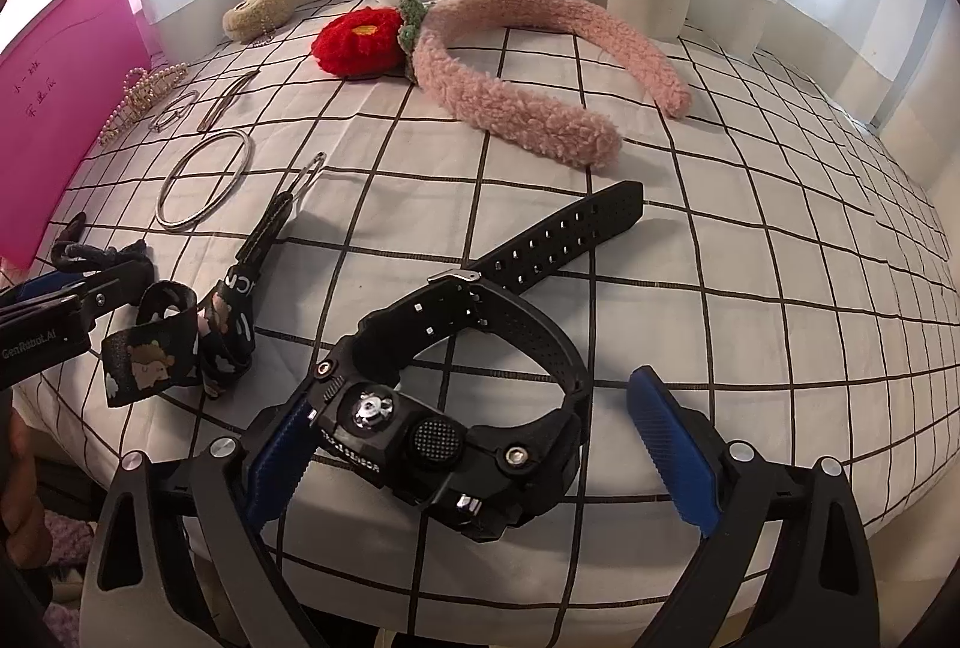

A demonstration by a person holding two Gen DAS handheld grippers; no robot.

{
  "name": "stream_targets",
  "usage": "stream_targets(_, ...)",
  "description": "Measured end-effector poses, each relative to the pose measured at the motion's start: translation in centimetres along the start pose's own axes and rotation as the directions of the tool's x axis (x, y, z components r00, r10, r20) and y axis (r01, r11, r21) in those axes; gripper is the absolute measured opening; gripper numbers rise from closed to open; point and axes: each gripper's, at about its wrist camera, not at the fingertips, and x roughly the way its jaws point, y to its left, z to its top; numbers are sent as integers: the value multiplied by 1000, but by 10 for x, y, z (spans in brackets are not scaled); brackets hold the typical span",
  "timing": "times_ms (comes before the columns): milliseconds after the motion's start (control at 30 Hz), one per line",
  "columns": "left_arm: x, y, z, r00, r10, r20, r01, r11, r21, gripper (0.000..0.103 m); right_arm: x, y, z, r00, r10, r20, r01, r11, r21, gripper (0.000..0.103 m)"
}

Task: Organize jewelry
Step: 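Grasp the dark blue hair tie with the left tool while the right tool grasps the black watch, then carry the hair tie and watch into the pink tub and open both tools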

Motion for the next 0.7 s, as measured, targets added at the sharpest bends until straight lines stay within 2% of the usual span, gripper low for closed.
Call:
stream_targets(33,-2,-1,0,1000,-5,3,5,1000,5,78,-1,0,-1,1000,2,3,-2,1000,-3,92)
stream_targets(167,-5,-3,-1,1000,-3,14,3,1000,21,55,-7,5,-3,1000,16,27,-15,1000,-26,70)
stream_targets(200,-6,-2,-1,1000,-1,15,1,1000,22,46,-8,7,-4,1000,10,28,-9,999,-35,68)
stream_targets(233,-7,-2,0,1000,1,17,-1,1000,23,41,-8,8,-4,1000,14,27,-13,999,-34,68)
stream_targets(300,-8,-1,1,1000,-7,15,7,1000,25,18,-9,6,-5,999,26,32,-25,999,-25,68)
stream_targets(367,-8,0,2,1000,-14,7,14,1000,24,6,-10,5,-5,999,35,33,-35,999,-18,68)
stream_targets(700,-22,2,5,998,-35,43,34,999,11,5,-19,-4,-3,996,76,48,-76,997,1,68)
